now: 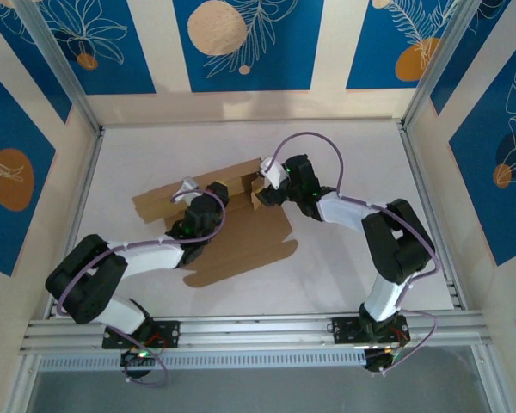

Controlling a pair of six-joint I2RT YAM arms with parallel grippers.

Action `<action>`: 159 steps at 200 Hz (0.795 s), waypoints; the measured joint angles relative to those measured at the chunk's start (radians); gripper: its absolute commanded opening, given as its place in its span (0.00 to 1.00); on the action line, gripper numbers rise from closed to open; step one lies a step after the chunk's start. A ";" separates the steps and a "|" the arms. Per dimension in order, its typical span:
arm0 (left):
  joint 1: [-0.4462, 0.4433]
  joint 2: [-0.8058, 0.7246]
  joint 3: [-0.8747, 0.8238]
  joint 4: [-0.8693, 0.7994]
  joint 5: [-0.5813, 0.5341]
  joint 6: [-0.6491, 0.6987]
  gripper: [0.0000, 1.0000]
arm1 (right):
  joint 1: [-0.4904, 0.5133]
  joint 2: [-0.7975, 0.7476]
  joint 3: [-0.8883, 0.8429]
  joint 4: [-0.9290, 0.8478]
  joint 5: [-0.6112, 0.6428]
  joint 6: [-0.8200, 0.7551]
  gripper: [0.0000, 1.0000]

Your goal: Fold the paper box

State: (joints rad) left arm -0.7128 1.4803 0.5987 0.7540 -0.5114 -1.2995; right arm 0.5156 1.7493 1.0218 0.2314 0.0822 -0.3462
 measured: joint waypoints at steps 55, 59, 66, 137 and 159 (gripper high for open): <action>0.018 0.000 0.000 -0.012 0.055 0.000 0.00 | -0.061 0.043 0.071 -0.018 -0.158 -0.132 0.87; 0.021 0.000 0.000 -0.013 0.060 0.000 0.00 | -0.066 0.046 0.077 -0.021 -0.174 -0.138 0.86; 0.025 0.000 0.000 -0.014 0.070 0.000 0.00 | -0.074 0.053 0.093 -0.029 -0.204 -0.152 0.84; 0.080 0.000 0.014 -0.085 0.223 0.027 0.00 | -0.132 0.188 0.315 -0.158 -0.426 -0.252 0.84; 0.101 0.000 0.030 -0.134 0.282 0.051 0.00 | -0.135 0.220 0.374 -0.196 -0.464 -0.269 0.81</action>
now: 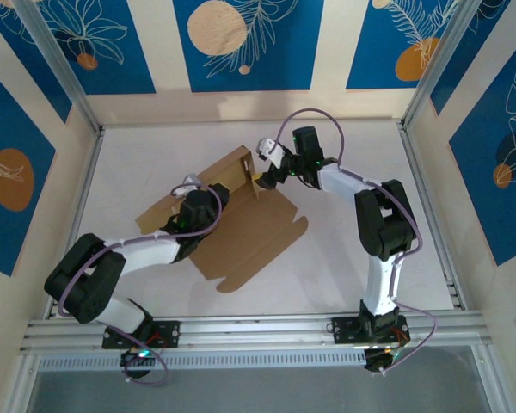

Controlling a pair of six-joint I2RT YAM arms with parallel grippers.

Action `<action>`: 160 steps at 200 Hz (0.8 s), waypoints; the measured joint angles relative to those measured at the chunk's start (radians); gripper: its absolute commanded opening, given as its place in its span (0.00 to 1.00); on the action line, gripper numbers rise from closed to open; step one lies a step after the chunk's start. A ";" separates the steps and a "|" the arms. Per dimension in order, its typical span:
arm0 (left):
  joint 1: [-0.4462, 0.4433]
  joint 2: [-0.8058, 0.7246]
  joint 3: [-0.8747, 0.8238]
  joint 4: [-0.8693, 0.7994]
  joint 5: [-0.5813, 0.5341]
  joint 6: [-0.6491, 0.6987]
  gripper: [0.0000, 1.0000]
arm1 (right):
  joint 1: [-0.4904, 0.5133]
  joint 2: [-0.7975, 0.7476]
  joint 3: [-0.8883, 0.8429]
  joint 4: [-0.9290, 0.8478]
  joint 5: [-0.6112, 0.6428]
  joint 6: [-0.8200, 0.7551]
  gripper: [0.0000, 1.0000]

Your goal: Fold the paper box

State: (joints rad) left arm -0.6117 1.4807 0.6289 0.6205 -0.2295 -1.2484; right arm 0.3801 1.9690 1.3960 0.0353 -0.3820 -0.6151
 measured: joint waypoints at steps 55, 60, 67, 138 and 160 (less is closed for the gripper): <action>0.023 0.002 0.075 -0.114 0.080 0.093 0.00 | 0.004 0.002 -0.013 -0.006 -0.037 0.014 0.76; 0.023 0.001 0.080 -0.119 0.083 0.104 0.00 | 0.006 0.000 -0.026 0.002 -0.037 0.018 0.75; 0.023 -0.001 0.087 -0.132 0.085 0.121 0.00 | 0.010 -0.002 -0.043 0.005 -0.037 0.021 0.75; 0.035 -0.176 0.251 -0.454 0.009 0.296 0.51 | 0.049 -0.055 -0.168 0.061 0.000 0.079 0.73; 0.077 -0.196 0.313 -0.530 0.001 0.330 0.54 | 0.045 -0.054 -0.082 -0.025 0.027 0.163 0.64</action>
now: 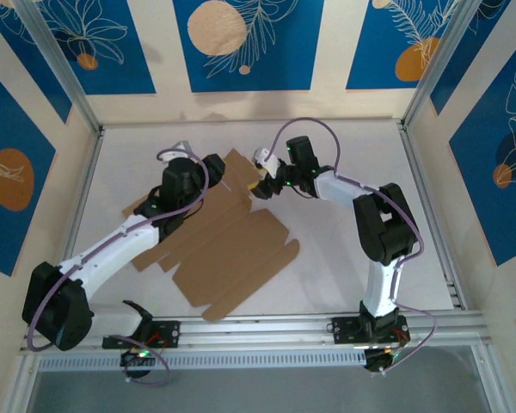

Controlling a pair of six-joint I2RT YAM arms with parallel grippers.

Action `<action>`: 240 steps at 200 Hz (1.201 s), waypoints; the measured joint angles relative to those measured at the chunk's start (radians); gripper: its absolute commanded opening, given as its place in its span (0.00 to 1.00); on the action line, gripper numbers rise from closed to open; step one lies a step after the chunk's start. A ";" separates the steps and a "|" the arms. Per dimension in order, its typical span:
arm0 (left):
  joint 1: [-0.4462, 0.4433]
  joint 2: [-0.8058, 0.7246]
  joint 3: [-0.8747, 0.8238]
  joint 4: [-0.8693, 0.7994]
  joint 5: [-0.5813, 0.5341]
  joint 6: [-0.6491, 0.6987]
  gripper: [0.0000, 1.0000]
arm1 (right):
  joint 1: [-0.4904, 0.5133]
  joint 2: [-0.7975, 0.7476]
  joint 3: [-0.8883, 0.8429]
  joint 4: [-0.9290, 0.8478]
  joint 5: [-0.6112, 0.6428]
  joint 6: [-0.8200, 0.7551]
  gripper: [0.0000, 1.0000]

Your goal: Fold the paper box

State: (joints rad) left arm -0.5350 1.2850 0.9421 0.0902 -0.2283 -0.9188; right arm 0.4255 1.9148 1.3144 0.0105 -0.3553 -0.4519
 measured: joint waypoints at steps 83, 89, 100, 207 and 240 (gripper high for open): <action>0.118 0.021 0.005 -0.171 0.173 -0.007 0.48 | -0.025 0.484 1.025 -0.636 0.114 0.385 0.69; 0.121 0.021 0.005 -0.172 0.181 -0.006 0.48 | -0.025 0.511 1.046 -0.668 0.122 0.397 0.69; 0.127 0.021 0.005 -0.178 0.201 -0.006 0.48 | -0.024 0.562 1.083 -0.728 0.135 0.411 0.70; 0.159 0.037 -0.032 -0.183 0.300 -0.006 0.44 | 0.004 0.722 1.168 -0.869 0.143 0.476 0.23; 0.160 0.114 -0.031 -0.190 0.307 -0.006 0.41 | -0.001 0.713 1.146 -0.861 0.151 0.475 0.04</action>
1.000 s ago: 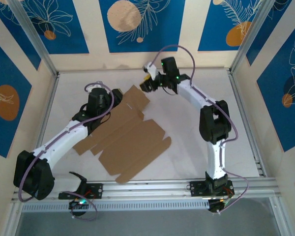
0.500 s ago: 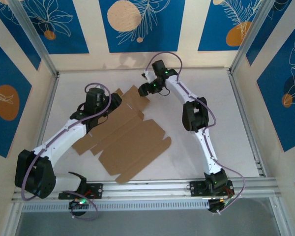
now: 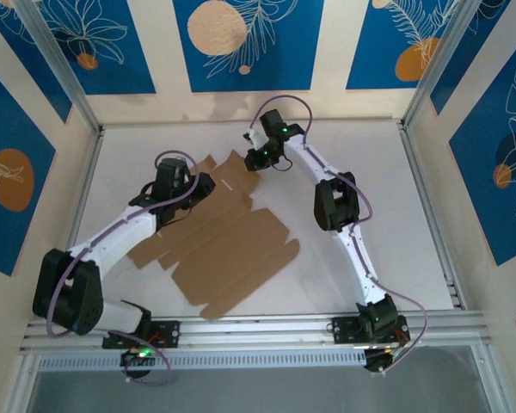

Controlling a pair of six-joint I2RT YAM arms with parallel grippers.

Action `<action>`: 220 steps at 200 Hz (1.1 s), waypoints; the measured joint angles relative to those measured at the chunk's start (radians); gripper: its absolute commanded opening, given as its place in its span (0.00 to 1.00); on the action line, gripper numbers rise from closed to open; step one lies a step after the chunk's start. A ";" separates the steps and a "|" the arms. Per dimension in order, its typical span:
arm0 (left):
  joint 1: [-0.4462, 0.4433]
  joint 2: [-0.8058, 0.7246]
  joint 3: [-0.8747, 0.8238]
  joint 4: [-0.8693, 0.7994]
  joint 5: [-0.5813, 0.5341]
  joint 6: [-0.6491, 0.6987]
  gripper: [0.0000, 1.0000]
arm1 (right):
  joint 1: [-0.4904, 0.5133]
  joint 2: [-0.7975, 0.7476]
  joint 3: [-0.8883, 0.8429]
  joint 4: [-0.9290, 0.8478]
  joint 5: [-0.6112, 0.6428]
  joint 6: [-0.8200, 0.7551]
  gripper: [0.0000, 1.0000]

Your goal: Fold the paper box

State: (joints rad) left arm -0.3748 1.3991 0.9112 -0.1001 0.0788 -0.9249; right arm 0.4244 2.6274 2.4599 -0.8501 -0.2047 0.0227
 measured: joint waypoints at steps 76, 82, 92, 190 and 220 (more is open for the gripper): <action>-0.005 0.349 0.084 -0.047 0.022 -0.062 0.21 | -0.081 -0.335 -0.457 0.097 0.189 -0.073 0.00; -0.007 0.374 0.099 -0.052 0.021 -0.066 0.19 | -0.082 -0.362 -0.485 0.106 0.226 -0.085 0.00; -0.011 0.414 0.125 -0.058 0.021 -0.072 0.17 | -0.078 -0.397 -0.525 0.121 0.281 -0.106 0.00; -0.020 0.497 0.192 -0.041 0.021 -0.096 0.08 | 0.108 -0.348 -0.667 0.346 0.904 -0.380 0.00; -0.020 0.500 0.192 -0.031 0.021 -0.096 0.08 | 0.129 -0.313 -0.638 0.350 0.935 -0.407 0.00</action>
State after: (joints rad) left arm -0.3946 1.8996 1.1027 -0.1310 0.1001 -1.0206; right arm 0.5537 2.3142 1.8217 -0.5003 0.7307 -0.3847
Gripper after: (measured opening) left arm 0.081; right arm 0.066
